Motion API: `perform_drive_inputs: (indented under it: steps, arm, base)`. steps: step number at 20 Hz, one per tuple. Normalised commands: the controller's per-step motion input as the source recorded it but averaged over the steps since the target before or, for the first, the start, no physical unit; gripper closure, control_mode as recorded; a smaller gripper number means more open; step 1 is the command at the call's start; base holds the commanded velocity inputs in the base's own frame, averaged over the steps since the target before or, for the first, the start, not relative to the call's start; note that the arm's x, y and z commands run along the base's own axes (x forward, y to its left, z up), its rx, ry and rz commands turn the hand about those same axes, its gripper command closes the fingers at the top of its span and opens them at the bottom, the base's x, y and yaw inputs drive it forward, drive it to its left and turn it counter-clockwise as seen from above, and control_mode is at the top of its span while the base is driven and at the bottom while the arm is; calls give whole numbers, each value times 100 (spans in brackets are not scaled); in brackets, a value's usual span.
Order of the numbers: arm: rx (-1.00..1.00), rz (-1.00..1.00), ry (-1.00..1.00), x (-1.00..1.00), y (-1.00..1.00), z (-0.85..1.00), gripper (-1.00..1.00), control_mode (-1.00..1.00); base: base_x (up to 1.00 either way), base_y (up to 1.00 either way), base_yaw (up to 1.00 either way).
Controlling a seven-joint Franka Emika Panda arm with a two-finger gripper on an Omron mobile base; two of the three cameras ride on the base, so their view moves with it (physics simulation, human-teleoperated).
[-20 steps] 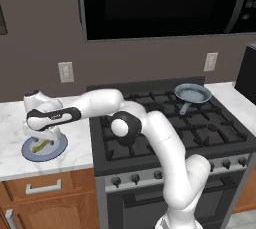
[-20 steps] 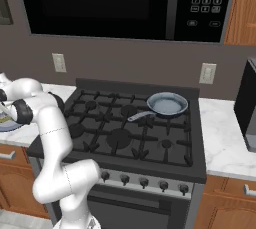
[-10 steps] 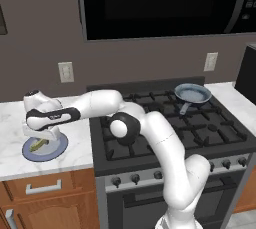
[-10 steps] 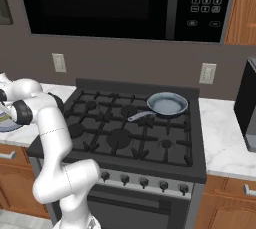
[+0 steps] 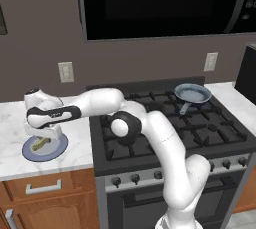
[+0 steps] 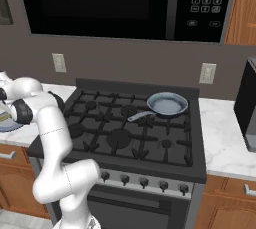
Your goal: Pick up the butter stick and place it in the pan. Then turn on the burner for the pan.
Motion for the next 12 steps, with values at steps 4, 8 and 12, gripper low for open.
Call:
perform_drive_inputs:
  steps: [4, 8, 12]
  arm:
    - [1, 0, -4, -38, -74, 29, 100, -100]
    - [0, 1, -5, -42, -81, 24, 100, -100]
    - [4, 5, -10, -47, -100, 2, 100, -100]
  base:
    - [0, 0, 0]
    - [0, 0, 0]
    - [0, 0, 0]
